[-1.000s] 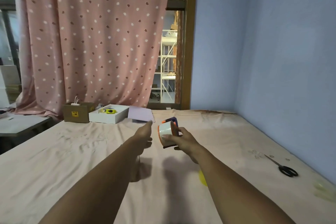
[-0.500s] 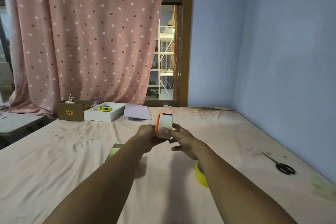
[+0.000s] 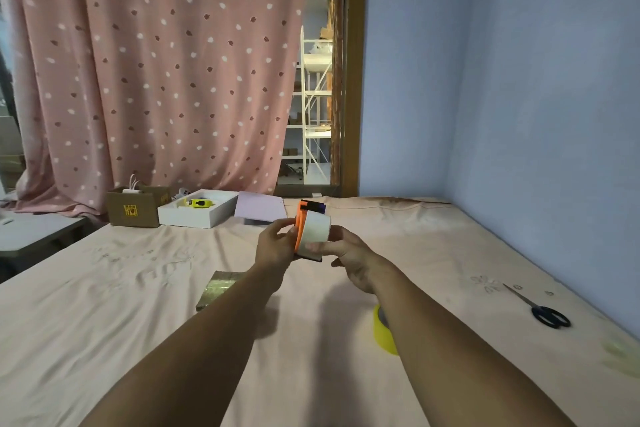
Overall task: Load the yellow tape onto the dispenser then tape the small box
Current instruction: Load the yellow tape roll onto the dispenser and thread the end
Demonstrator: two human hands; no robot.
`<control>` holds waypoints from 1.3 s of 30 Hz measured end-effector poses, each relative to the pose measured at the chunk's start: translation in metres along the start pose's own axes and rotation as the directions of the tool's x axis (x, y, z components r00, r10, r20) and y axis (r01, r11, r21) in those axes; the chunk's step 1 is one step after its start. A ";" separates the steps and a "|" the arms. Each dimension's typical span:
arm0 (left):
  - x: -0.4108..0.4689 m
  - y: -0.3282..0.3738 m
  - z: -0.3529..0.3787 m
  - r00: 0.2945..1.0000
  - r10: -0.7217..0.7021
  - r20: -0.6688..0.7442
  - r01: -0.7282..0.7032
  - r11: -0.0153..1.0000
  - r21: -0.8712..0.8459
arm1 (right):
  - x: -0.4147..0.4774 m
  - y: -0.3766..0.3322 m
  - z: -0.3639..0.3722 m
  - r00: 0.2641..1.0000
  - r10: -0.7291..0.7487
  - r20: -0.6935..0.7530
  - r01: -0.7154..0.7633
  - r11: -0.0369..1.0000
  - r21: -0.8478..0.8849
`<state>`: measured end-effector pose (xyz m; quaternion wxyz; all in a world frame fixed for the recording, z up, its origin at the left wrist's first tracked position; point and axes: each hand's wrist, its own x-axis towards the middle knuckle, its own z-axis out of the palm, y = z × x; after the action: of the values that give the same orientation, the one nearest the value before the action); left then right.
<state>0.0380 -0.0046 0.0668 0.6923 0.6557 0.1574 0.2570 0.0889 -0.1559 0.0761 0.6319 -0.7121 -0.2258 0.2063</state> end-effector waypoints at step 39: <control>-0.002 -0.018 -0.049 0.931 -0.316 0.184 0.360 0.880 -0.310 | -0.005 0.066 0.027 0.949 -0.056 -0.310 -0.256 0.436 -0.863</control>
<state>0.0121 0.0342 0.0447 0.8374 0.5043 0.1784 0.1125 0.0731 -0.1434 0.0069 0.1726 -0.9716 -0.1610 -0.0146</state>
